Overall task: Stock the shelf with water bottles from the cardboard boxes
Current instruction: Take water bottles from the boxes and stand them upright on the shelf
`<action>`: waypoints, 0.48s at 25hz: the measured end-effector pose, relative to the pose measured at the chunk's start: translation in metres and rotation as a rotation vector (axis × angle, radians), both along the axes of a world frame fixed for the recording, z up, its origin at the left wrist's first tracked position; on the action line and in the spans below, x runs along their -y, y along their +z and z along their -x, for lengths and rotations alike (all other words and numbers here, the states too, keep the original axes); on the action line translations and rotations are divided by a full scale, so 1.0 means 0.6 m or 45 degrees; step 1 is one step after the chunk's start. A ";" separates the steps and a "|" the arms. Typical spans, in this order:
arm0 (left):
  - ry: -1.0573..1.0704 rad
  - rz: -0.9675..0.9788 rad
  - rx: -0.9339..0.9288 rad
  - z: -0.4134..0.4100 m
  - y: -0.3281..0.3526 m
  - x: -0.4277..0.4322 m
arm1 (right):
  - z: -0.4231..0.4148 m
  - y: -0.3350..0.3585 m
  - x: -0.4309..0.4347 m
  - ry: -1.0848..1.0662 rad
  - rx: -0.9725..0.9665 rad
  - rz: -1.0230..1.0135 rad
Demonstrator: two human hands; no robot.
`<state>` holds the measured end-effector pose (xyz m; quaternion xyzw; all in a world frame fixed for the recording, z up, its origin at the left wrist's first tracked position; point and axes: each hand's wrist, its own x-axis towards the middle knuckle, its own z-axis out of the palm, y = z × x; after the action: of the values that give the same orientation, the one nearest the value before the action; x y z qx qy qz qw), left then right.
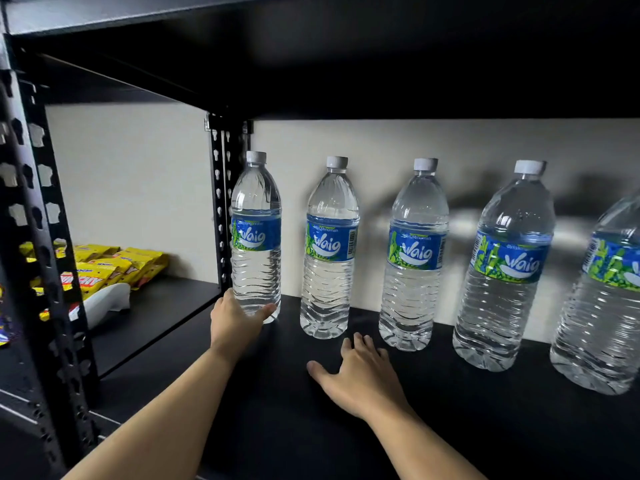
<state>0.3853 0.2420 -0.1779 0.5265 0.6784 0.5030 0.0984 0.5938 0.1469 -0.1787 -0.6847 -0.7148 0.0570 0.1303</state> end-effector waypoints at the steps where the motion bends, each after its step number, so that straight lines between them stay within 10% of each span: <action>1: 0.001 0.015 0.001 -0.001 0.000 -0.006 | 0.000 0.000 0.000 0.000 0.001 -0.003; 12: -0.013 0.118 0.027 -0.001 -0.001 -0.034 | -0.002 -0.002 -0.001 0.007 0.001 -0.008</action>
<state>0.3857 0.2622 -0.1784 0.5195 0.6972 0.4759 0.1324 0.5947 0.1475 -0.1797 -0.6822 -0.7170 0.0550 0.1318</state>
